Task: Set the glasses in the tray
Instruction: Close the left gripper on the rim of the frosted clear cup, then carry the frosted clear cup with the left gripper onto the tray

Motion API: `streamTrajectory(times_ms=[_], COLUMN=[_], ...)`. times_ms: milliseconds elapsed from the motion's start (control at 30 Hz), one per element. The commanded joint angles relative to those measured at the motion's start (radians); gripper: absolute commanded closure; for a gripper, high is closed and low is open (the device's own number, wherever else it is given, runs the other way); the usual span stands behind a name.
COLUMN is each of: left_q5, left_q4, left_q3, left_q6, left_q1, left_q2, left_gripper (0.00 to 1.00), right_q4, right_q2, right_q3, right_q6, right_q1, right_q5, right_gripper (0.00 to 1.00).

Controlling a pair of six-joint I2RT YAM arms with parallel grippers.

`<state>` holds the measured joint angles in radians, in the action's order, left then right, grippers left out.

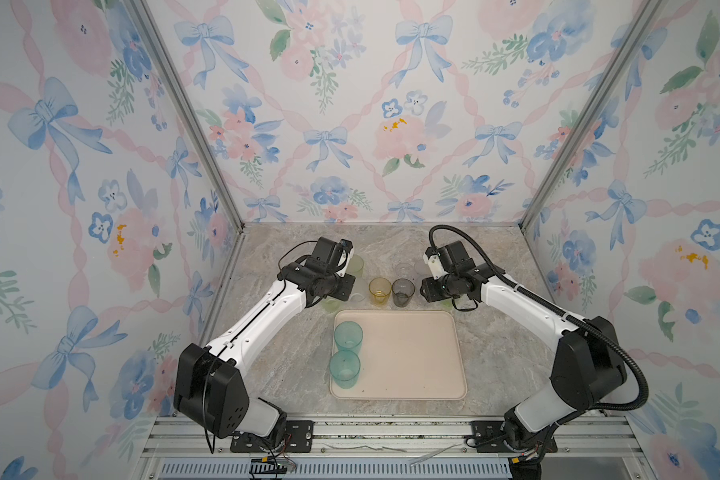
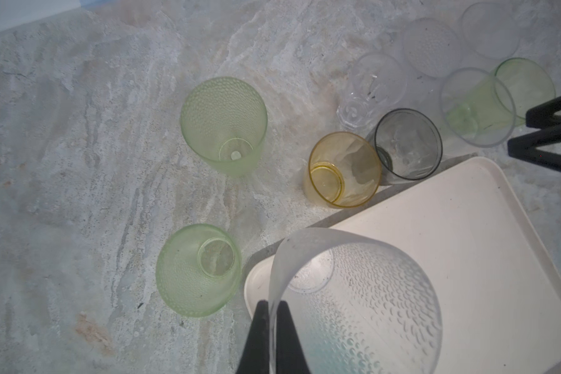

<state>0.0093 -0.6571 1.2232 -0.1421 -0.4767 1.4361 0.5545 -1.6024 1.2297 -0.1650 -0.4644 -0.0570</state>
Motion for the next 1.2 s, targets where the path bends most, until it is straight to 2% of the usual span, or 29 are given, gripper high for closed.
streamTrajectory(times_ms=[0,500,1167], left_q5=[-0.005,-0.035,-0.015], left_q4=[-0.033,-0.02,0.032], left_q3=[-0.048,-0.094,-0.124], left_q6=[-0.033,-0.042,-0.037], left_q1=[-0.009,-0.002,0.035], left_q2=[-0.017,0.075,0.111], left_gripper=[0.99,1.0,0.99], right_q4=[-0.015,-0.01,0.001], right_q2=[0.028,0.062,0.064], right_q3=[-0.016,-0.047,-0.042], right_q6=[-0.011,-0.007,-0.004], right_q1=[0.008,0.016,0.02], right_q5=[-0.018,-0.011,-0.008], right_gripper=[0.53,0.53,0.53])
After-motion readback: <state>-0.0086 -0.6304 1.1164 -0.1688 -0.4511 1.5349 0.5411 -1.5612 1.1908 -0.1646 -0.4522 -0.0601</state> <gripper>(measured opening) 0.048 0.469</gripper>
